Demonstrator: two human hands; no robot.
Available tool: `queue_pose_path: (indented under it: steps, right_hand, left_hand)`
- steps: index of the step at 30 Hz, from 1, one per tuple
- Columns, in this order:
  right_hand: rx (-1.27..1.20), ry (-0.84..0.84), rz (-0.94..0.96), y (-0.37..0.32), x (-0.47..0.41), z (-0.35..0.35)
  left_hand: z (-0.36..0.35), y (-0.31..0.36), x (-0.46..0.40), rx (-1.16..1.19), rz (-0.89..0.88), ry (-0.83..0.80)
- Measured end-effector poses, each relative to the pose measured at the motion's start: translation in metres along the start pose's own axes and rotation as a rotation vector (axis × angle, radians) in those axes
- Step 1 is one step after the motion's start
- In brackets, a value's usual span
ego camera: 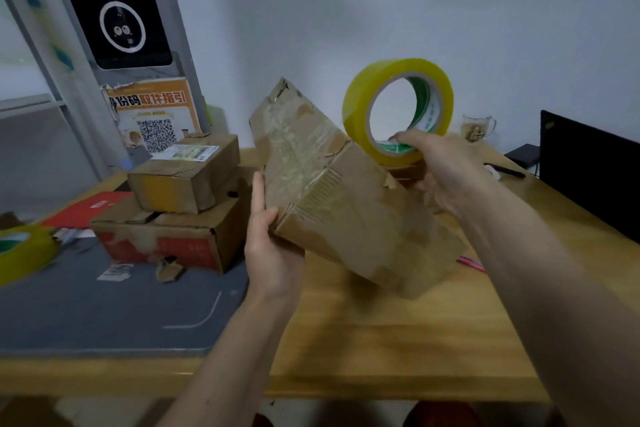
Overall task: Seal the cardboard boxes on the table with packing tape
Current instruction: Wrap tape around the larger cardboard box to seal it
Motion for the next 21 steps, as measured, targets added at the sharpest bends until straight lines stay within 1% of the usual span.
queue_pose_path:
  steps: [2, 4, 6, 9, 11, 12, 13, 14, 15, 16, 18, 21]
  right_hand:
    - [0.067, 0.028, 0.021, 0.002, -0.002, -0.005]
    - [0.121, 0.045, 0.052, 0.002, -0.002, -0.013]
    - [0.160, 0.024, 0.091, 0.000, -0.001, -0.025]
    - [0.254, 0.000, 0.147, 0.002, 0.004, -0.043]
    - [0.281, -0.011, 0.196, 0.002, 0.009, -0.050]
    - [0.273, -0.021, 0.215, 0.004, 0.011, -0.053]
    - [0.264, -0.029, 0.229, 0.006, 0.013, -0.056]
    - [0.267, -0.024, 0.240, 0.009, 0.014, -0.058]
    - [0.292, -0.003, 0.249, 0.013, 0.016, -0.059]
    - [0.325, 0.026, 0.260, 0.016, 0.017, -0.059]
    - [0.350, 0.076, 0.286, 0.020, 0.021, -0.056]
    - [0.373, 0.114, 0.309, 0.028, 0.027, -0.053]
  left_hand:
    - [0.010, 0.001, 0.002, -0.004, 0.030, -0.009]
    - [0.020, 0.003, 0.000, -0.078, 0.056, -0.005]
    - [0.032, 0.004, 0.007, -0.270, 0.125, -0.020]
    - [0.046, 0.009, 0.011, -0.530, 0.293, -0.018]
    - [0.051, 0.008, 0.005, -0.702, 0.371, -0.056]
    - [0.057, 0.012, 0.006, -0.763, 0.366, -0.117]
    - [0.065, 0.017, 0.006, -0.824, 0.326, -0.102]
    - [0.065, 0.018, 0.006, -0.936, 0.270, -0.152]
    - [0.057, 0.014, 0.011, -1.007, 0.218, -0.245]
    - [0.045, 0.010, 0.014, -1.020, 0.219, -0.257]
    - [0.037, 0.009, 0.023, -0.920, 0.226, -0.270]
    - [0.027, 0.001, 0.018, -0.869, 0.151, -0.311]
Point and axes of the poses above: each hand's wrist, its own x-axis away from the middle knuckle, its own z-axis out of the back of the hand, y = z × x, the point moved 6 cm from there along -x, towards the middle knuckle, and after that the axes turned 4 degrees about -y, right-handed, at the moved point
